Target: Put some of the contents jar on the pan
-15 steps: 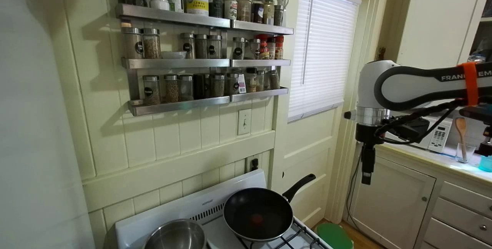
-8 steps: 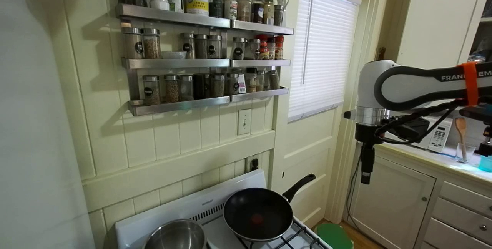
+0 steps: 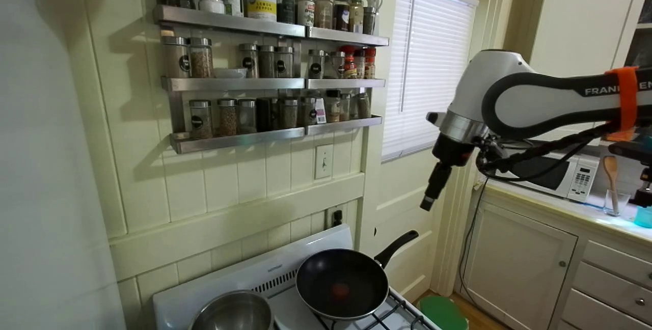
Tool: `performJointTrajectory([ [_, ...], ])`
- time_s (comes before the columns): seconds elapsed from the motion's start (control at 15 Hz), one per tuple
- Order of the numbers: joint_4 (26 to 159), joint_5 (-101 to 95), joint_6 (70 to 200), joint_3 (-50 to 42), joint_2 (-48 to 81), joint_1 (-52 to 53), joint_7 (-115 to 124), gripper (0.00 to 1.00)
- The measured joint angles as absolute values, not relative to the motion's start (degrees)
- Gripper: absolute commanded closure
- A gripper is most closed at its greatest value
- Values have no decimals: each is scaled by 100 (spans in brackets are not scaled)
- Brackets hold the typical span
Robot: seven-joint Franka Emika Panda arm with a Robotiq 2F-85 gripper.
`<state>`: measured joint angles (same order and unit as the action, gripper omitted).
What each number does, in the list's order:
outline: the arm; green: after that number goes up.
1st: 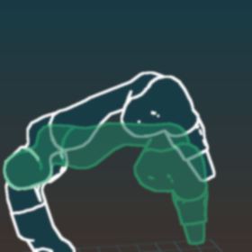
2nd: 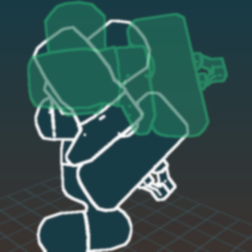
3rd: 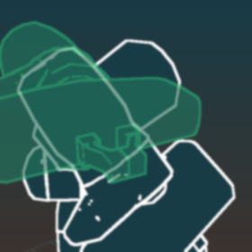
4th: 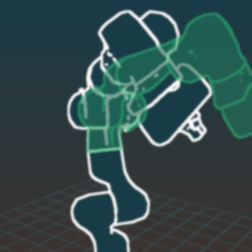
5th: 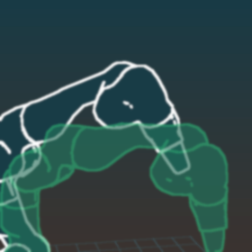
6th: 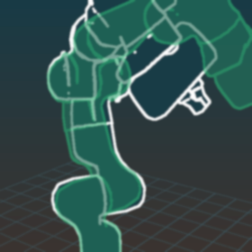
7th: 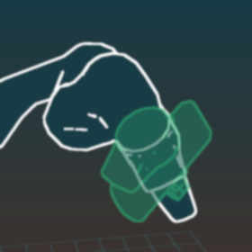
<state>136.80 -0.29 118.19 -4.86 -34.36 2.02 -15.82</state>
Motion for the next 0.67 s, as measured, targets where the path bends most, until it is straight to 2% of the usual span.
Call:
performJointTrajectory([
  [0.33, 12393, -60, 12780, -151, -2650, 185, -768, 0],
  [0.67, 10707, -235, 12833, 1, -1646, 23, -27, 0],
])
